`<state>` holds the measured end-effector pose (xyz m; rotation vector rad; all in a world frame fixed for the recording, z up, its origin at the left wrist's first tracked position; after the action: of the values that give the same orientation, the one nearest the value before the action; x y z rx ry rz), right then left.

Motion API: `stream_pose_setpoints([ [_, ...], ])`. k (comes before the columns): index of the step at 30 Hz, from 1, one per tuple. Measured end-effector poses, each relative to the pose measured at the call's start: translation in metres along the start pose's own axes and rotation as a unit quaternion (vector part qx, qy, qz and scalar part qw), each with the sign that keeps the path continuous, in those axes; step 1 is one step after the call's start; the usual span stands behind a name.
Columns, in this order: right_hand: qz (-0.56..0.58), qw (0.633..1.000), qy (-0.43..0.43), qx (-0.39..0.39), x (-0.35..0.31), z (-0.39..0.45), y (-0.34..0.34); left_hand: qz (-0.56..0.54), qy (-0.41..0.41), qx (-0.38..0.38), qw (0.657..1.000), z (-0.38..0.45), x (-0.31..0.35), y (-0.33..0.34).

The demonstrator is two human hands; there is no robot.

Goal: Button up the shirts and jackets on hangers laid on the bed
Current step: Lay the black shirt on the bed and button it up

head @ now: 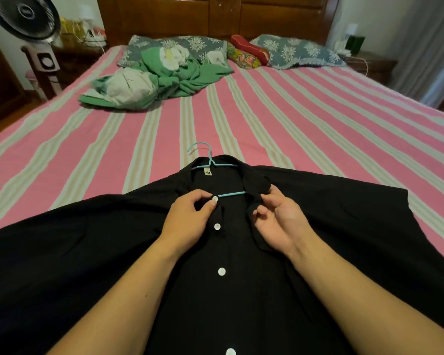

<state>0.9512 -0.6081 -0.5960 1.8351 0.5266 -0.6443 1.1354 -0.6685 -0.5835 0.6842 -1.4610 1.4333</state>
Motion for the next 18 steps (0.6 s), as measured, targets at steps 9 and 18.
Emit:
stream_pose_setpoints([
  [9, -0.563, 0.786, -0.226, 0.118, -0.029, -0.014, 0.024, -0.012, -0.002, -0.002, 1.0, -0.001, 0.004, -0.001],
  [18, -0.769, 0.597, -0.182, 0.138, -0.033, 0.006, 0.063, 0.026, -0.021, 0.004, 0.999, -0.002, 0.001, 0.0],
])
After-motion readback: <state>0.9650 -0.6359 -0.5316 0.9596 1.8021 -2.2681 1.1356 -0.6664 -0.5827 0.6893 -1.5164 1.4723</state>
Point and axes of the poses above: each hand's wrist, its own z-axis towards the middle knuckle, its own y-axis out of the palm, x = y × z, the point moved 8 cm from there along z, towards the middle knuckle, and after that the axes turned 1 degree about -y, right-handed, at the moved point
